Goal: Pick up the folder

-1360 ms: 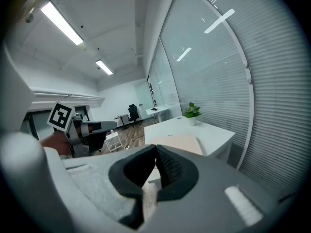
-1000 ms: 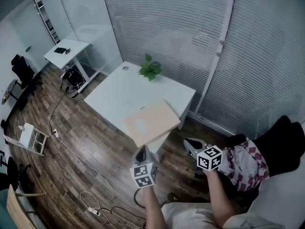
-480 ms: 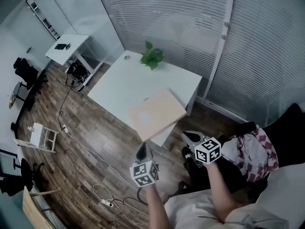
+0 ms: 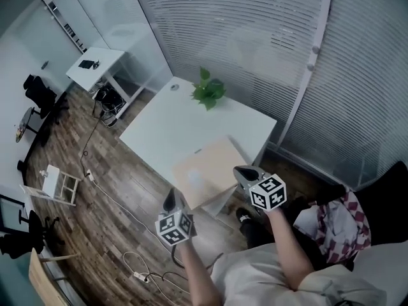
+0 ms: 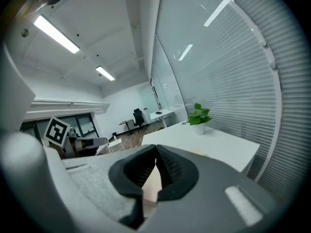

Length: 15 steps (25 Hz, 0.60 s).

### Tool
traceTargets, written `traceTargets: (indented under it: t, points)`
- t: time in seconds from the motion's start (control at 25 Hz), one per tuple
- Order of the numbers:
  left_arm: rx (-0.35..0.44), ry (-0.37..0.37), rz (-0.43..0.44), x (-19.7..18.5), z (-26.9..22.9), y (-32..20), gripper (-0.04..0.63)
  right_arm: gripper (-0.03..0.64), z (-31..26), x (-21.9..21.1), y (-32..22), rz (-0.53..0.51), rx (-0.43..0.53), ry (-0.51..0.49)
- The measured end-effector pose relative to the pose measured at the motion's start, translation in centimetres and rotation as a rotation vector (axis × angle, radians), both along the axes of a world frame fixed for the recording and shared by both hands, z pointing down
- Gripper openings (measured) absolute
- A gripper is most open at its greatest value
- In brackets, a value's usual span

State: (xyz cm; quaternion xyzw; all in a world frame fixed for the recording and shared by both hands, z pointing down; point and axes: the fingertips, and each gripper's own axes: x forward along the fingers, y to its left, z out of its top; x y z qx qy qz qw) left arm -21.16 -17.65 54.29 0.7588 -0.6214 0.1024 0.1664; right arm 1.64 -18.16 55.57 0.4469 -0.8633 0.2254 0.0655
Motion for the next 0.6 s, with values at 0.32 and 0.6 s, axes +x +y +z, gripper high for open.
traceTargets:
  t: [0.32, 0.6]
  points:
    - [-0.001, -0.013, -0.017, 0.3, 0.0, -8.0, 0.009, 0.002, 0.2, 2.1, -8.8, 0.006, 0.004, 0.020]
    - [-0.025, -0.020, -0.053, -1.2, 2.0, -12.9, 0.009, 0.002, 1.9, 2.0, -14.6, -0.001, -0.006, 0.058]
